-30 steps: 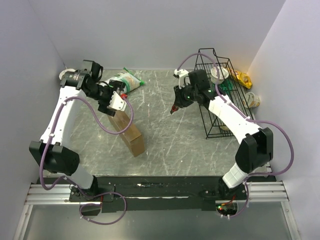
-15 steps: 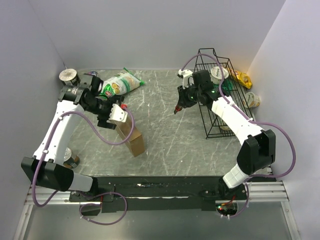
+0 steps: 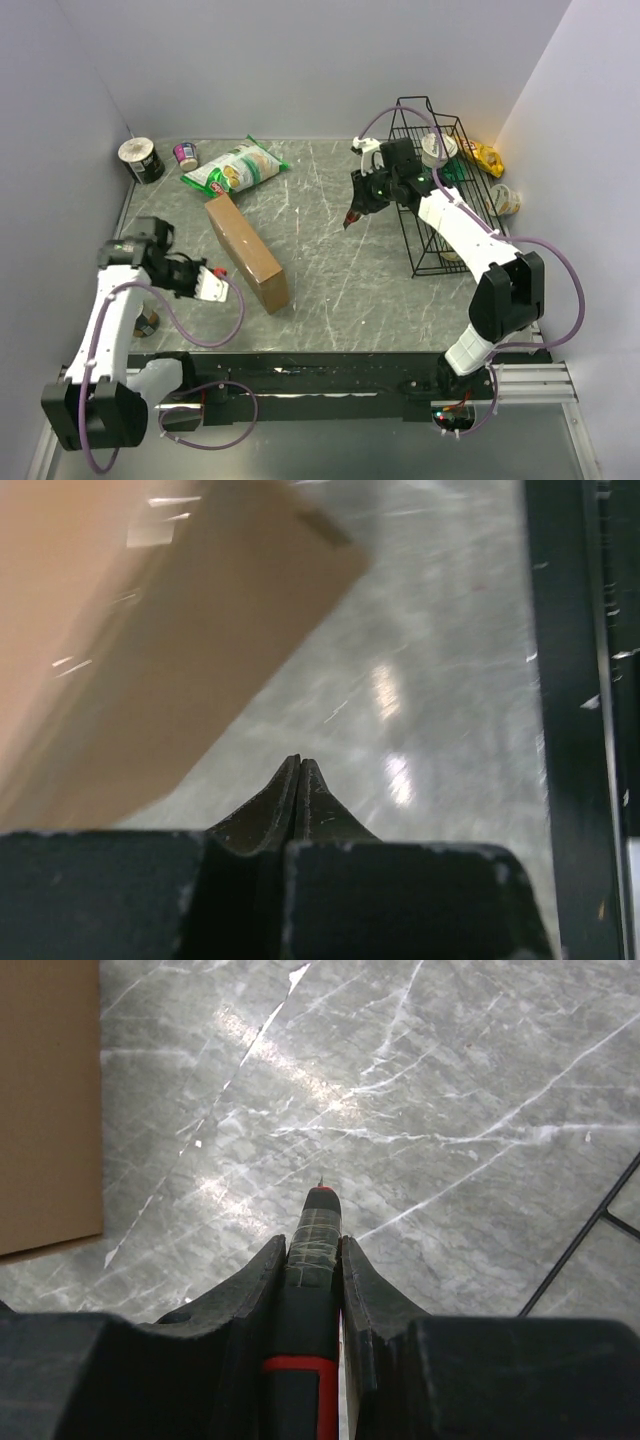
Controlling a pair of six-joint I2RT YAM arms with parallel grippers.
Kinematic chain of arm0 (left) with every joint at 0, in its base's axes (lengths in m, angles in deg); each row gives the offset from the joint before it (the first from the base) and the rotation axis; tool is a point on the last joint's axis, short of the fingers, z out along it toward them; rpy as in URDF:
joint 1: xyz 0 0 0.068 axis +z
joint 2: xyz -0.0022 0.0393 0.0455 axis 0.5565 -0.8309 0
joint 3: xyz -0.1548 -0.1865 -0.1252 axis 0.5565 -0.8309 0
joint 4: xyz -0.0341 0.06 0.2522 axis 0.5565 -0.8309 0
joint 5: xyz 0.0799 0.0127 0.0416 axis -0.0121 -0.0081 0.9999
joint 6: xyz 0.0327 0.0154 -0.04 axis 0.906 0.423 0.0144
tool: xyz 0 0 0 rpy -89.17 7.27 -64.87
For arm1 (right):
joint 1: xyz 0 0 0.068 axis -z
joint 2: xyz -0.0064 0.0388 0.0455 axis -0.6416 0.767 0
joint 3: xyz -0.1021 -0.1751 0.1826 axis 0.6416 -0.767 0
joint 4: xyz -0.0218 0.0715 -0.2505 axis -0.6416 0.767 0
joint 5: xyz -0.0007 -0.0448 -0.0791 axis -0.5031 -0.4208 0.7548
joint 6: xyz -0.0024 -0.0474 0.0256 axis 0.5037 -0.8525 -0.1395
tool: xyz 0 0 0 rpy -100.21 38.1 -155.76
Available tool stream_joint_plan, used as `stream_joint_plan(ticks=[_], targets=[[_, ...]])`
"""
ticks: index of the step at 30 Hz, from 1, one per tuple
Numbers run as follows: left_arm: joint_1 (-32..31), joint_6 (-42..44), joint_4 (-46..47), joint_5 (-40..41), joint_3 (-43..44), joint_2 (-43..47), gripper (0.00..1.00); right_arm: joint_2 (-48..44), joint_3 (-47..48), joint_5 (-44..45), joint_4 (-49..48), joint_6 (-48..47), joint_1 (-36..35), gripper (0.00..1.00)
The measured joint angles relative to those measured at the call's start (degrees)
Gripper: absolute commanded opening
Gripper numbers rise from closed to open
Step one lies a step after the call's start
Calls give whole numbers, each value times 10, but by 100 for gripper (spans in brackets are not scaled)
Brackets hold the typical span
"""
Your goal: Unpack the express box
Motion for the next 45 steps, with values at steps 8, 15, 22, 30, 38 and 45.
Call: stream_joint_plan(ticks=[8, 15, 22, 30, 38, 45], targets=[[-116, -35, 188, 2, -222, 7, 1, 5, 7, 4, 13, -1, -22, 0], [-220, -152, 387, 33, -290, 4, 1, 4, 7, 14, 14, -6, -32, 0], [-296, -206, 524, 85, -357, -26, 1, -2, 7, 23, 14, -13, -33, 0], [-329, -223, 684, 130, -379, -75, 1, -20, 1, 30, 12, -19, -33, 0], [-355, -218, 790, 151, -376, -137, 1, -29, -11, 32, 14, -25, -33, 0], [-386, -224, 854, 164, -360, -191, 2, -29, -12, 32, 14, -25, -33, 0]])
